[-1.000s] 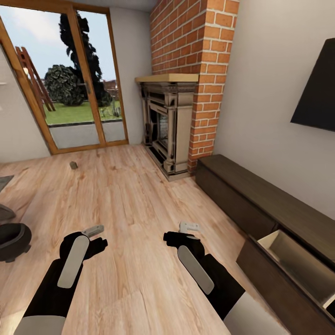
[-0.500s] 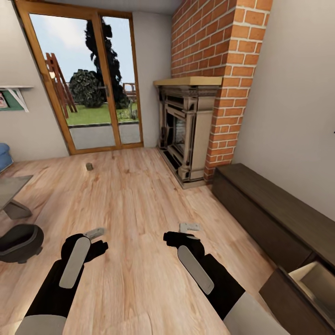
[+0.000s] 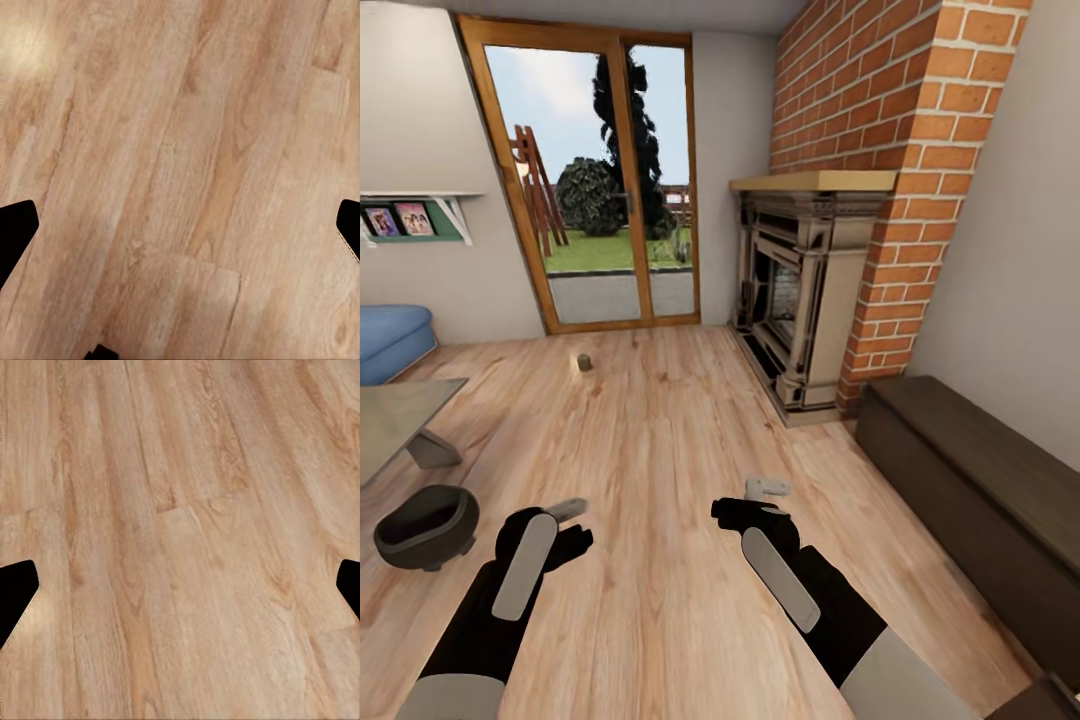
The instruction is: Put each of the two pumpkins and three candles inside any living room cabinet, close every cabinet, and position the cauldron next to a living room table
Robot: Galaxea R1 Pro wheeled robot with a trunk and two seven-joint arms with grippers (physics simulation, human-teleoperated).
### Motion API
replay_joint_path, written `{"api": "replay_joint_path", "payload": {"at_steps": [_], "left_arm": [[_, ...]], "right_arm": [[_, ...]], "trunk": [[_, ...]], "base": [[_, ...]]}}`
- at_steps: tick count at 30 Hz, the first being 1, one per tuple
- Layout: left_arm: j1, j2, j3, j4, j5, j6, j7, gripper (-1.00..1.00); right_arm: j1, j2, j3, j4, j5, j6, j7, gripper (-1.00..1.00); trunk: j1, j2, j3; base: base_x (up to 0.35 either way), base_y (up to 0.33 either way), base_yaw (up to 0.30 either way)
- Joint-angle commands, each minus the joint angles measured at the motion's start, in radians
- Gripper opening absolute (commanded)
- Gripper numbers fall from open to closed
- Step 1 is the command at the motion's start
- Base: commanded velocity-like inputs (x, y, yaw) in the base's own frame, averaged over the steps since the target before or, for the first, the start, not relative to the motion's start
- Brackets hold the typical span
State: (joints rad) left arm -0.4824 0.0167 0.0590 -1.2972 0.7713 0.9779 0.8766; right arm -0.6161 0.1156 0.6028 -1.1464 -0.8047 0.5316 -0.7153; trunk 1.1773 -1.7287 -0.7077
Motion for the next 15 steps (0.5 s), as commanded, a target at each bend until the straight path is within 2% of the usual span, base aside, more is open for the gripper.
{"api": "replay_joint_path", "payload": {"at_steps": [1, 15], "left_arm": [[-0.001, 0.000, 0.000, 0.000, 0.010, 0.002, 0.010, 1.00], [-0.005, 0.002, -0.001, 0.064, 0.009, -0.004, 0.012, 1.00]], "right_arm": [[-0.001, 0.000, 0.002, -0.001, -0.007, 0.002, -0.008, 1.00], [-0.001, 0.001, 0.003, -0.001, -0.007, 0.003, -0.009, 1.00]], "trunk": [[0.001, 0.000, 0.000], [0.001, 0.000, 0.014]], "base": [[0.332, 0.000, 0.211], [0.332, 0.000, 0.198]]}}
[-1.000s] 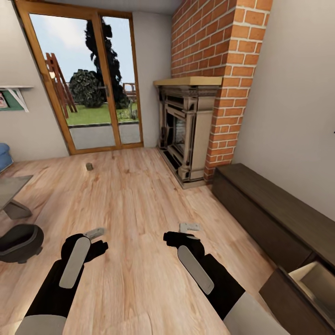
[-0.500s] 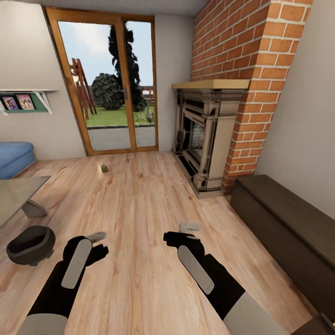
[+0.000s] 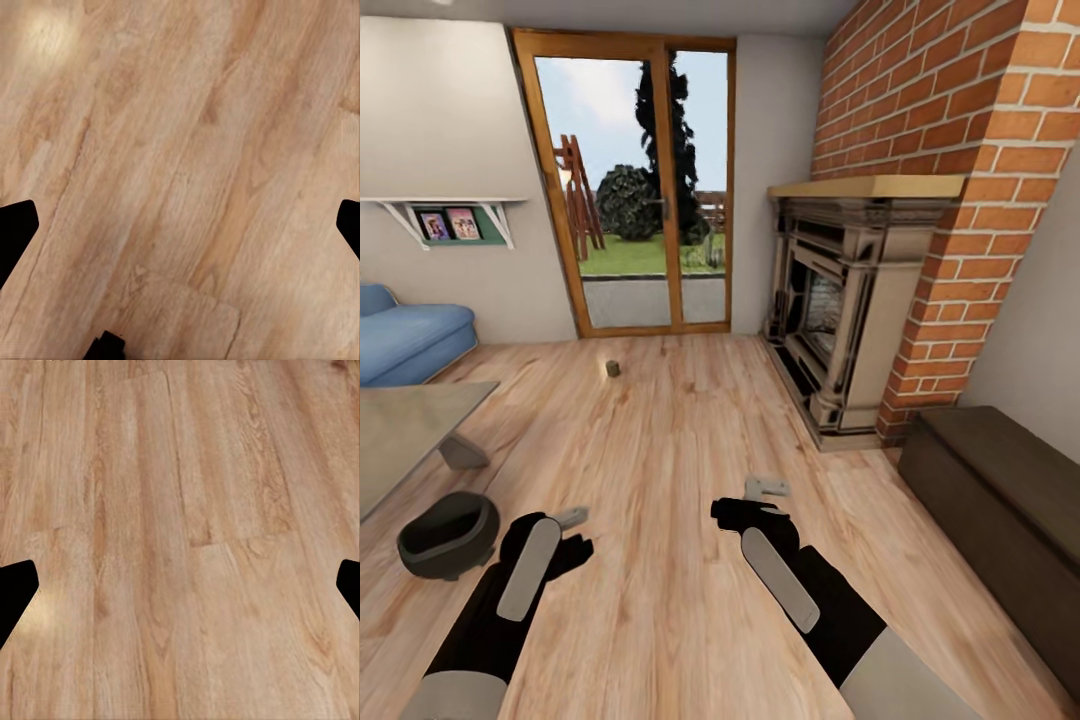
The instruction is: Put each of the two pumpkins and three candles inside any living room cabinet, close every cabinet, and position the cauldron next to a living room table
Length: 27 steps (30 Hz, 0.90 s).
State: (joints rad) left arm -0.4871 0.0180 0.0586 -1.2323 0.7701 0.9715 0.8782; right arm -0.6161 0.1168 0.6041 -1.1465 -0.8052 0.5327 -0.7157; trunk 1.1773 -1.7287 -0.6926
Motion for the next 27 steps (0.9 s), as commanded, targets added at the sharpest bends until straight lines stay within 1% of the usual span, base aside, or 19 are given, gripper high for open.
{"api": "replay_joint_path", "payload": {"at_steps": [1, 4, 9, 14, 17, 20, 21, 24, 25, 26, 27], "left_arm": [[-0.001, 0.000, 0.000, 0.011, 0.010, 0.001, 0.010, 1.00], [-0.005, 0.001, 0.000, 0.044, 0.008, -0.001, 0.010, 1.00], [-0.007, 0.003, 0.000, 0.059, 0.008, -0.003, 0.010, 1.00], [-0.007, 0.020, 0.000, 0.081, 0.010, -0.004, 0.010, 1.00], [-0.008, 0.023, 0.000, 0.093, 0.011, -0.006, 0.009, 1.00], [-0.008, 0.024, -0.001, 0.097, 0.012, -0.011, 0.007, 1.00], [-0.008, 0.025, -0.001, 0.098, 0.012, -0.011, -0.007, 1.00], [-0.008, 0.033, -0.002, 0.106, 0.010, -0.013, -0.074, 1.00], [-0.009, 0.040, -0.002, 0.119, 0.008, -0.014, -0.106, 1.00], [-0.011, 0.055, -0.002, 0.146, 0.005, -0.015, -0.150, 1.00], [-0.016, 0.065, -0.002, 0.163, 0.005, -0.019, -0.171, 1.00]], "right_arm": [[-0.001, 0.000, 0.002, -0.001, -0.006, 0.002, -0.008, 1.00], [-0.001, 0.001, 0.002, -0.001, -0.005, 0.003, -0.009, 1.00], [-0.001, 0.004, 0.002, -0.001, -0.007, 0.003, -0.010, 1.00], [-0.001, 0.004, 0.003, -0.001, -0.006, 0.003, -0.010, 1.00], [-0.001, 0.003, 0.003, -0.001, -0.006, 0.003, -0.010, 1.00], [-0.001, 0.003, 0.003, -0.001, -0.005, 0.003, -0.010, 1.00], [-0.001, 0.002, 0.003, -0.001, -0.006, 0.003, -0.010, 1.00], [-0.001, 0.001, 0.001, -0.001, -0.006, 0.024, -0.010, 1.00], [-0.001, 0.002, 0.001, -0.002, -0.005, 0.037, -0.010, 1.00], [-0.001, 0.002, 0.002, -0.002, -0.004, 0.049, -0.010, 1.00], [-0.001, 0.003, 0.002, -0.002, -0.004, 0.053, -0.010, 1.00]], "trunk": [[0.001, 0.000, -0.001], [0.001, 0.000, 0.000], [0.001, 0.000, -0.001], [0.001, 0.000, -0.006], [0.001, 0.000, -0.009], [0.001, 0.000, -0.009], [0.001, 0.000, -0.010], [0.001, 0.000, -0.010], [0.001, 0.000, -0.010], [0.001, 0.000, -0.010], [0.001, 0.000, -0.010]], "base": [[0.332, 0.000, 0.064], [0.332, 0.000, 0.027], [0.332, 0.000, 0.012], [0.332, 0.000, 0.147], [0.333, 0.000, 0.185], [0.333, 0.000, 0.057], [0.333, 0.000, 0.022], [0.335, 0.000, 0.010], [0.335, 0.000, 0.005], [0.336, 0.000, 0.002], [0.336, 0.000, 0.001]]}}
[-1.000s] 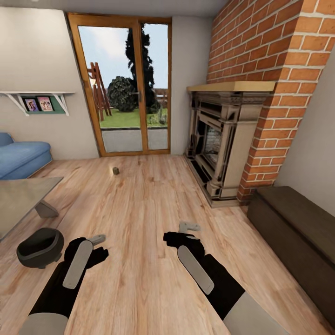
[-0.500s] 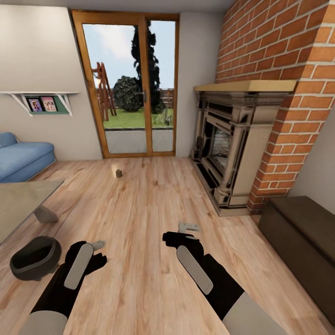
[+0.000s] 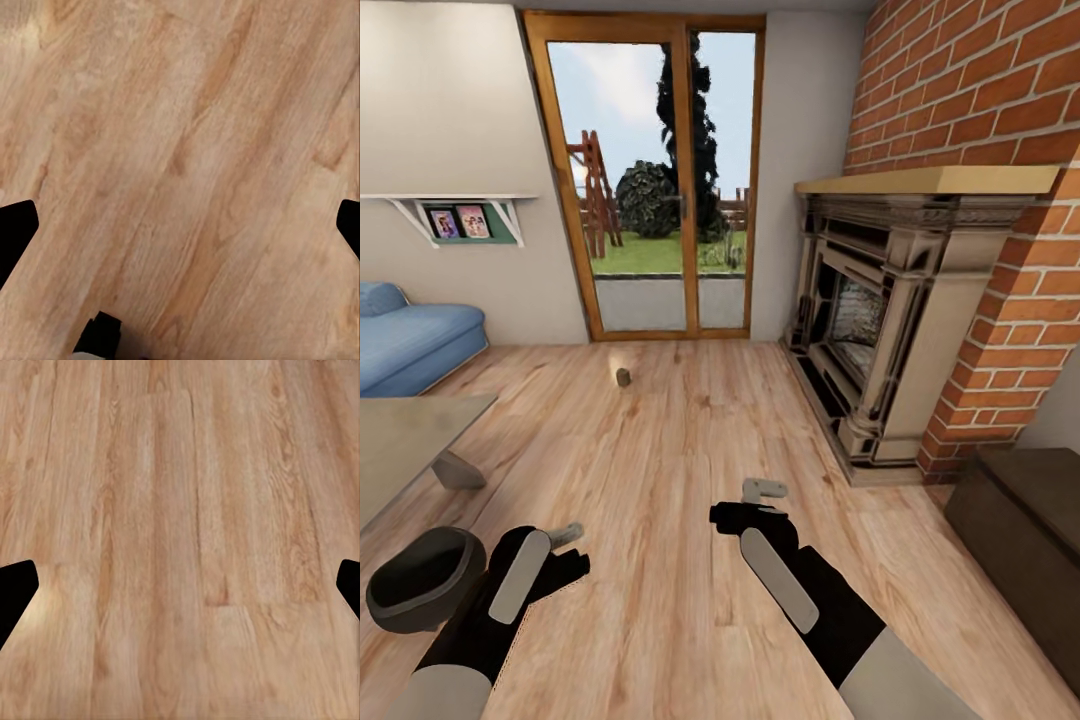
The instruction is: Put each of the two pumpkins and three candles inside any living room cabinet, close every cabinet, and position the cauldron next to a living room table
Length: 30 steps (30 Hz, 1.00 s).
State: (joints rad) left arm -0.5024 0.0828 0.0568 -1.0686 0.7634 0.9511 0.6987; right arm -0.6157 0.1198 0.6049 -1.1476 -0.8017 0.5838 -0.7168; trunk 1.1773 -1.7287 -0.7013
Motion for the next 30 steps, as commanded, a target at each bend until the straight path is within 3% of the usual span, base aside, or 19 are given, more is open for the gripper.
{"api": "replay_joint_path", "payload": {"at_steps": [1, 5, 14, 20, 30], "left_arm": [[-0.003, 0.005, 0.000, 0.008, 0.011, -0.002, 0.001, 1.00], [-0.011, 0.026, 0.000, 0.052, 0.013, -0.041, -0.027, 1.00], [-0.046, 0.031, -0.001, 0.150, 0.013, -0.084, -0.033, 1.00], [-0.053, 0.036, -0.002, 0.169, 0.013, -0.093, -0.034, 1.00], [-0.053, 0.036, -0.002, 0.170, 0.013, -0.093, -0.034, 1.00]], "right_arm": [[-0.001, 0.000, 0.002, -0.001, -0.007, 0.004, -0.009, 1.00], [-0.001, 0.000, 0.002, 0.000, -0.007, 0.009, -0.008, 1.00], [-0.001, 0.001, 0.001, -0.001, -0.007, 0.010, -0.008, 1.00], [-0.001, 0.002, 0.002, 0.000, -0.007, 0.010, -0.009, 1.00], [-0.001, 0.001, 0.003, 0.000, -0.007, 0.010, -0.010, 1.00]], "trunk": [[0.001, 0.000, -0.001], [0.001, 0.000, -0.001], [0.001, 0.000, -0.001], [0.001, 0.000, -0.001], [0.001, 0.000, -0.001]], "base": [[0.336, 0.000, 0.001], [0.336, 0.000, 0.000], [0.312, 0.002, 0.000], [0.276, 0.100, 0.011], [0.287, 0.133, 0.245]]}}
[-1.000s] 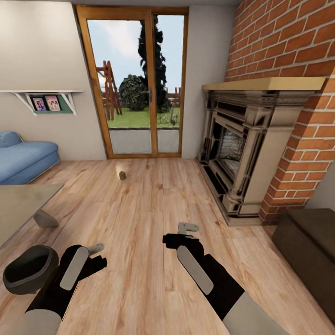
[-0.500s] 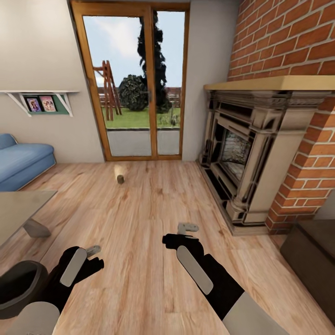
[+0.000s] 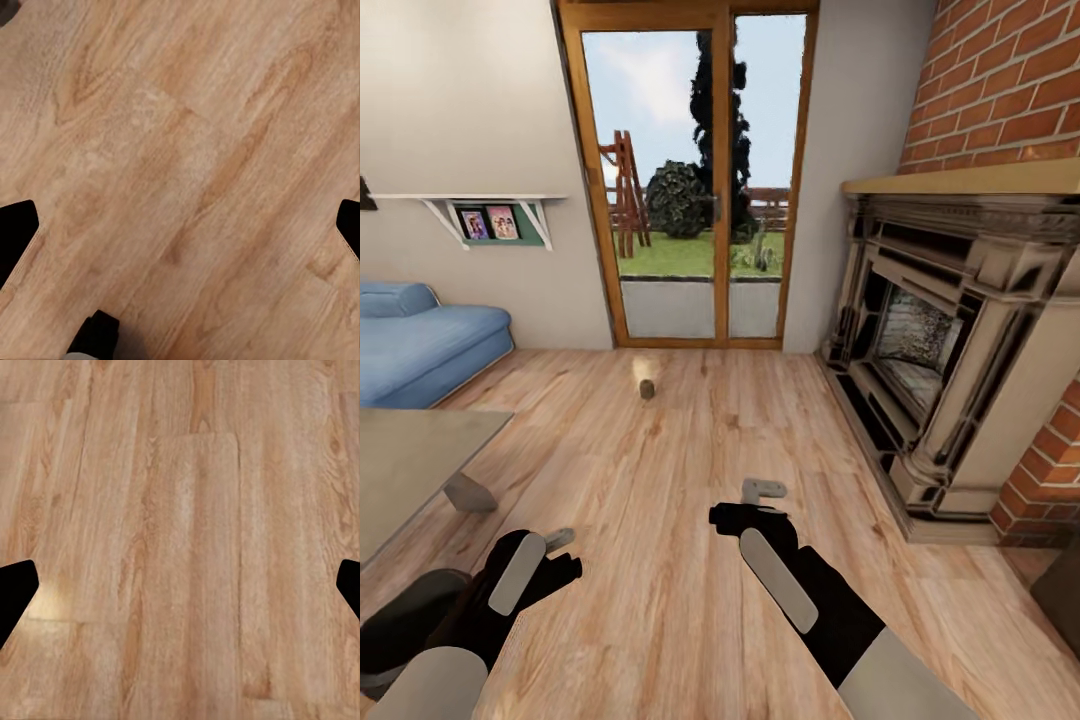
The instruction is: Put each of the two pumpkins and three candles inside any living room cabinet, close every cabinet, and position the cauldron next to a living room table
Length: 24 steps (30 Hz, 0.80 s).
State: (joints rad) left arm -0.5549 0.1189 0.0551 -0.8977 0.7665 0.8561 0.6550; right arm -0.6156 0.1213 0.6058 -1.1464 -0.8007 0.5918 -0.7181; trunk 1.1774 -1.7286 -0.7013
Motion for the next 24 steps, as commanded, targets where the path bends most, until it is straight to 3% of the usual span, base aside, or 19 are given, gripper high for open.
{"api": "replay_joint_path", "payload": {"at_steps": [1, 9, 24], "left_arm": [[0.000, 0.000, 0.000, -0.001, 0.010, 0.002, 0.009, 1.00], [0.000, -0.003, -0.003, -0.001, 0.010, 0.001, 0.009, 1.00], [0.000, -0.008, -0.006, -0.003, 0.010, 0.001, 0.009, 1.00]], "right_arm": [[-0.001, 0.000, 0.002, -0.001, -0.008, 0.002, -0.009, 1.00], [-0.001, 0.000, 0.002, -0.001, -0.008, 0.002, -0.008, 1.00], [-0.001, -0.003, 0.002, -0.002, -0.008, 0.002, -0.007, 1.00]], "trunk": [[0.000, 0.000, -0.001], [0.000, 0.000, -0.001], [0.000, 0.000, -0.001]], "base": [[0.291, 0.134, 0.287], [0.319, 0.055, 0.238], [0.335, 0.001, 0.013]]}}
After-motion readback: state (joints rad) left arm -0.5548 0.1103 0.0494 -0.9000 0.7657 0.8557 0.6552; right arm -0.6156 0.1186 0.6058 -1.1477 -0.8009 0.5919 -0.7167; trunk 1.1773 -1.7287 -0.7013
